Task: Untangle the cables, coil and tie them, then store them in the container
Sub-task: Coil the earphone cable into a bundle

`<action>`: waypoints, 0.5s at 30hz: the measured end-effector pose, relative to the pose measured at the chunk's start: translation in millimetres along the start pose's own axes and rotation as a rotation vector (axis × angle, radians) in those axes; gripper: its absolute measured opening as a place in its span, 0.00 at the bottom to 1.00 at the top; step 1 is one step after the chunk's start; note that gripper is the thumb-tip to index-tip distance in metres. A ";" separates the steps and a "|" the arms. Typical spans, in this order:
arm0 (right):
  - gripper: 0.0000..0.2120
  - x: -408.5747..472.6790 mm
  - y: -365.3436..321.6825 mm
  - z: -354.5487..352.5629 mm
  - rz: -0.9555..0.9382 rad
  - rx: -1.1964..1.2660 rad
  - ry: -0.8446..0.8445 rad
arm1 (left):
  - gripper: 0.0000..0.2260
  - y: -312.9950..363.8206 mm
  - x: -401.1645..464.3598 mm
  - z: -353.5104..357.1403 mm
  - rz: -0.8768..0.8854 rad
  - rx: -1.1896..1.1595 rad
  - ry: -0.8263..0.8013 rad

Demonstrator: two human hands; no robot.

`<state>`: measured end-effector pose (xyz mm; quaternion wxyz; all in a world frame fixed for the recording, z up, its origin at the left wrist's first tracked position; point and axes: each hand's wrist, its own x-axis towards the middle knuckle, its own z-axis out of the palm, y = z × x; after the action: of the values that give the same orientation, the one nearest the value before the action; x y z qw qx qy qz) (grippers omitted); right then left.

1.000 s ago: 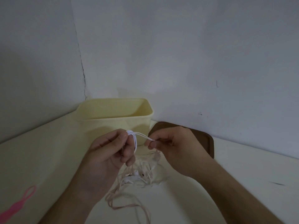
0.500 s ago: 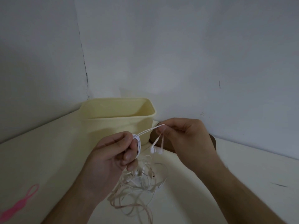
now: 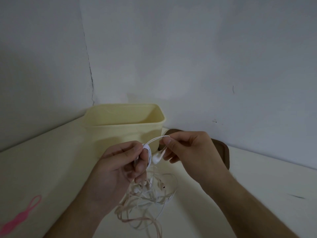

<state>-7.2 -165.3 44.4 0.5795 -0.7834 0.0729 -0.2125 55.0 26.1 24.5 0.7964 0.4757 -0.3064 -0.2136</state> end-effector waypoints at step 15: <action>0.12 -5.6 -8.1 0.2 0.022 0.248 -0.195 | 0.13 -0.8 -0.1 0.0 0.006 0.037 0.008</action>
<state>-13.2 -160.6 50.5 0.6782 -0.7221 -0.0020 -0.1364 54.9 25.9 23.7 0.7893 0.4902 -0.3087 -0.2034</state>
